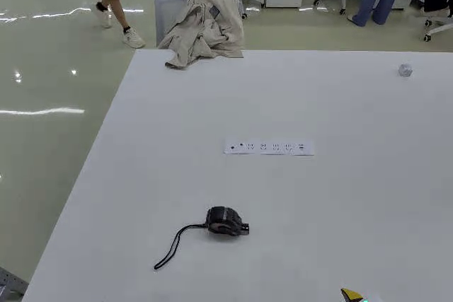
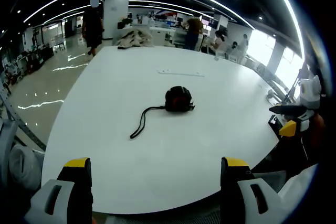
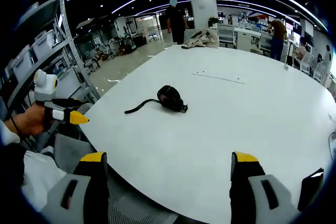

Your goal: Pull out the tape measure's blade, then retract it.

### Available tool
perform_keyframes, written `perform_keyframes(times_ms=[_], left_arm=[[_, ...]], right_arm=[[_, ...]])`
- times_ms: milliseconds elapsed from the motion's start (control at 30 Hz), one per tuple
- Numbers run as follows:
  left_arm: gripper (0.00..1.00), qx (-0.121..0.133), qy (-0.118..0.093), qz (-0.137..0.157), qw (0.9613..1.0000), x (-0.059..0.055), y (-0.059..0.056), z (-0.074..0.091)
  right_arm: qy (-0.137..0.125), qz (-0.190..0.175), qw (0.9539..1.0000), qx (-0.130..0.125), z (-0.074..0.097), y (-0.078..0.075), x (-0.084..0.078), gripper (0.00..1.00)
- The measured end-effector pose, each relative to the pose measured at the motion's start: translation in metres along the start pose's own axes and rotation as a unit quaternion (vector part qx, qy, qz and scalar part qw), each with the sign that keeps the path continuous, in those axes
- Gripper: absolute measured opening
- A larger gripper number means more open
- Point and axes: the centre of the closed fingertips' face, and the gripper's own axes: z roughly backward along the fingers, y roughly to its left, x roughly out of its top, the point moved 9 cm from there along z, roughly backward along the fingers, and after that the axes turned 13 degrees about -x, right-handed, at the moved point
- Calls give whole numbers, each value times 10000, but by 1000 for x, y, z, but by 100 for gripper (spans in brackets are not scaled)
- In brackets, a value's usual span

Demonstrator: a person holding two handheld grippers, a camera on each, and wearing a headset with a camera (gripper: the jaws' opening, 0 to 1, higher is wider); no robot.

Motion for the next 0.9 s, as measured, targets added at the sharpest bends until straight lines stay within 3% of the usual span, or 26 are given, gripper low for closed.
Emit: perform_keyframes(times_ms=[900], left_arm=[[100,-30,40,-174,9998,4,0,-4]], right_arm=[[68,122,9999,25,-4,1,-4,100]])
